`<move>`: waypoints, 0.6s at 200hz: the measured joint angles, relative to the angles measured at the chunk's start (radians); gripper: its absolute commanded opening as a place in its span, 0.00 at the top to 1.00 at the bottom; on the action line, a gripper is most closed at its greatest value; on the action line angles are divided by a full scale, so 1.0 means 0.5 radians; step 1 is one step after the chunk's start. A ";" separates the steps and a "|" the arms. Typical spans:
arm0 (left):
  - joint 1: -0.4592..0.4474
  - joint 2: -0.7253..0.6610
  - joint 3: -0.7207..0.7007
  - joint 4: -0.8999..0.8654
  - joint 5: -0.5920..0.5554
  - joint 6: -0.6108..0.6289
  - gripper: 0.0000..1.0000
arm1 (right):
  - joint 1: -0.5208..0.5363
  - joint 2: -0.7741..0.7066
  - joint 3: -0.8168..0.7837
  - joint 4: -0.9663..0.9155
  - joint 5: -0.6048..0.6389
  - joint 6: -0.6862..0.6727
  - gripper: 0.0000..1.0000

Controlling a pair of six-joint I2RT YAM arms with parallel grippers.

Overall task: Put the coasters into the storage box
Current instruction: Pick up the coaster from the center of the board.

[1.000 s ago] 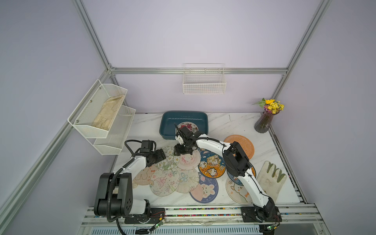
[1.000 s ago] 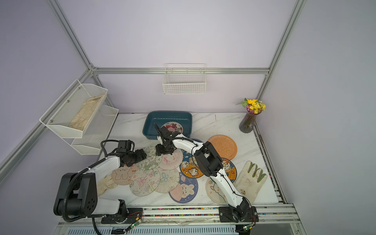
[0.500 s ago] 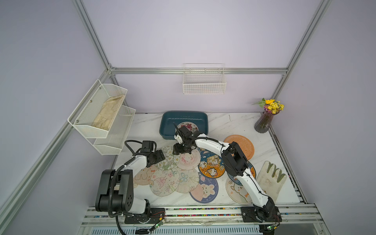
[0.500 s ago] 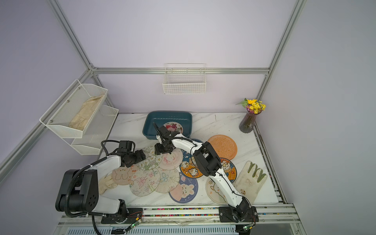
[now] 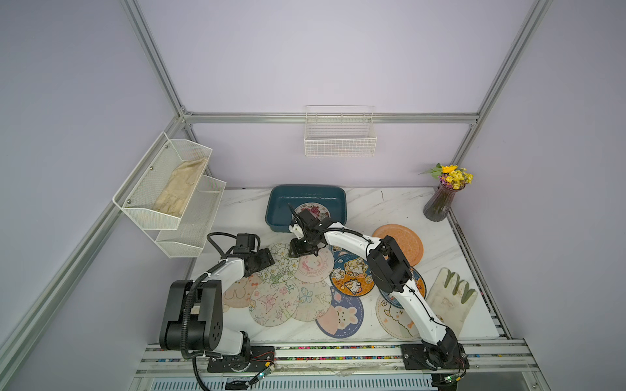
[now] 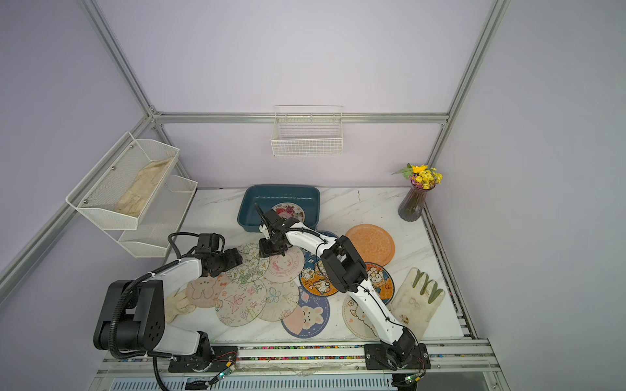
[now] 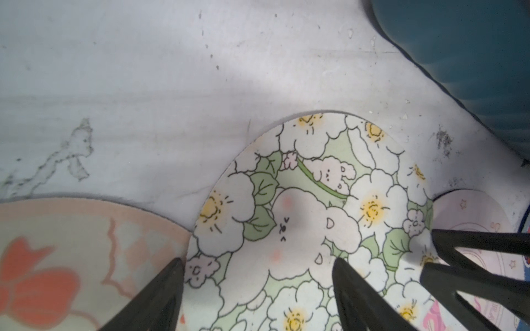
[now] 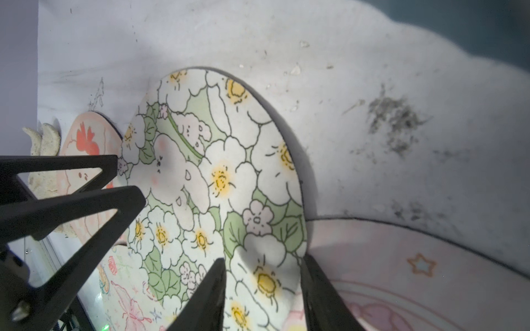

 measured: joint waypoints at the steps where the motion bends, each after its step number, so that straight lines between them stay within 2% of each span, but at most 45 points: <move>1: 0.000 0.000 0.000 0.000 0.000 0.000 0.20 | -0.001 0.002 0.000 0.000 -0.002 -0.004 0.63; 12: 0.004 0.000 0.000 0.001 0.006 0.000 0.20 | 0.000 0.006 0.002 0.001 -0.014 -0.004 0.66; 32: 0.005 0.001 0.000 0.002 0.009 0.000 0.20 | 0.000 0.011 0.002 -0.002 -0.032 -0.003 0.79; 57: 0.005 0.001 0.000 0.004 0.010 0.000 0.20 | 0.002 0.024 0.002 0.000 -0.053 -0.002 1.00; 120: 0.005 -0.011 0.000 -0.003 0.031 0.000 0.14 | 0.002 0.025 0.055 -0.017 -0.086 -0.003 1.00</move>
